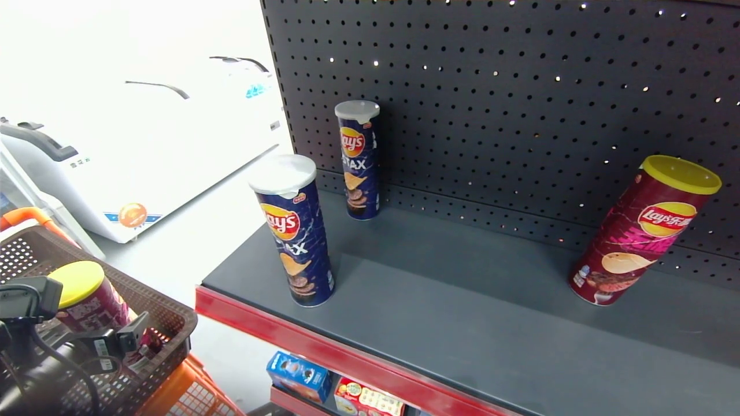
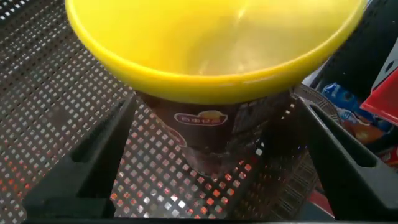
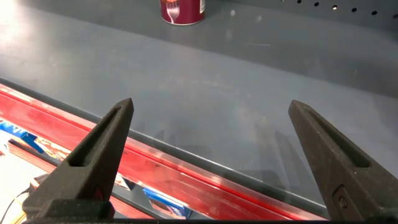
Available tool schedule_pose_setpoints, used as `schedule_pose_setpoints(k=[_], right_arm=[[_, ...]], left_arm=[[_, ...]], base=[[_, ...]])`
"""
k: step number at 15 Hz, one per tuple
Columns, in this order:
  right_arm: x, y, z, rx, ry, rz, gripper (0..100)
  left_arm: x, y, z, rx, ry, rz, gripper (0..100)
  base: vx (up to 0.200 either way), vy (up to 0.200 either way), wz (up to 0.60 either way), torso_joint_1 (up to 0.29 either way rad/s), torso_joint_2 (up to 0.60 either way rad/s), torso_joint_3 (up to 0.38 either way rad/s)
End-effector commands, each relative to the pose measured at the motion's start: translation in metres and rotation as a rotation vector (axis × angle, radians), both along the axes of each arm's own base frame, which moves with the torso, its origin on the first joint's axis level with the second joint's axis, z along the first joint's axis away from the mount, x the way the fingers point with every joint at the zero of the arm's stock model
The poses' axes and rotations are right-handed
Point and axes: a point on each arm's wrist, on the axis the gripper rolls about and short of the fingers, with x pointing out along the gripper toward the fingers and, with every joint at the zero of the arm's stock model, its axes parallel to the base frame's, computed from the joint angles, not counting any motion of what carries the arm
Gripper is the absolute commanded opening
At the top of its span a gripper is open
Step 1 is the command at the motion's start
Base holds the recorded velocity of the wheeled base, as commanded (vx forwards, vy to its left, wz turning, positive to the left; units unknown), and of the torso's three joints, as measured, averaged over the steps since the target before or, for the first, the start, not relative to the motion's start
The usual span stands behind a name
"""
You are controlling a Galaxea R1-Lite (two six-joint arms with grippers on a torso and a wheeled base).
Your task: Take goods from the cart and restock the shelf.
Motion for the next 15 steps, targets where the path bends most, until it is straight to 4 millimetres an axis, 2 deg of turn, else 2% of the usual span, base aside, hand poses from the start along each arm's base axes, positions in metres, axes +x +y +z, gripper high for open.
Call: schedule_pose_setpoints(k=[1, 5, 6, 15], right_arm=[[0.0, 0.0, 0.0, 0.0, 0.0, 0.001, 100], [0.0, 0.0, 0.0, 0.0, 0.0, 0.001, 100], [0.0, 0.0, 0.0, -0.001, 0.0, 0.001, 100], [0.0, 0.0, 0.0, 0.0, 0.0, 0.001, 100]], left_arm=[[0.003, 0.001, -0.003, -0.009, 0.014, 0.003, 100], [0.008, 0.002, -0.003, -0.005, -0.004, 0.004, 100], [0.01, 0.003, -0.002, -0.004, -0.01, 0.004, 0], [0.006, -0.003, 0.01, 0.06, -0.05, -0.04, 0]], base=[[0.0, 0.0, 0.0, 0.0, 0.0, 0.0], [0.0, 0.0, 0.0, 0.0, 0.0, 0.0], [0.0, 0.0, 0.0, 0.0, 0.0, 0.0], [0.0, 0.0, 0.0, 0.0, 0.0, 0.0]])
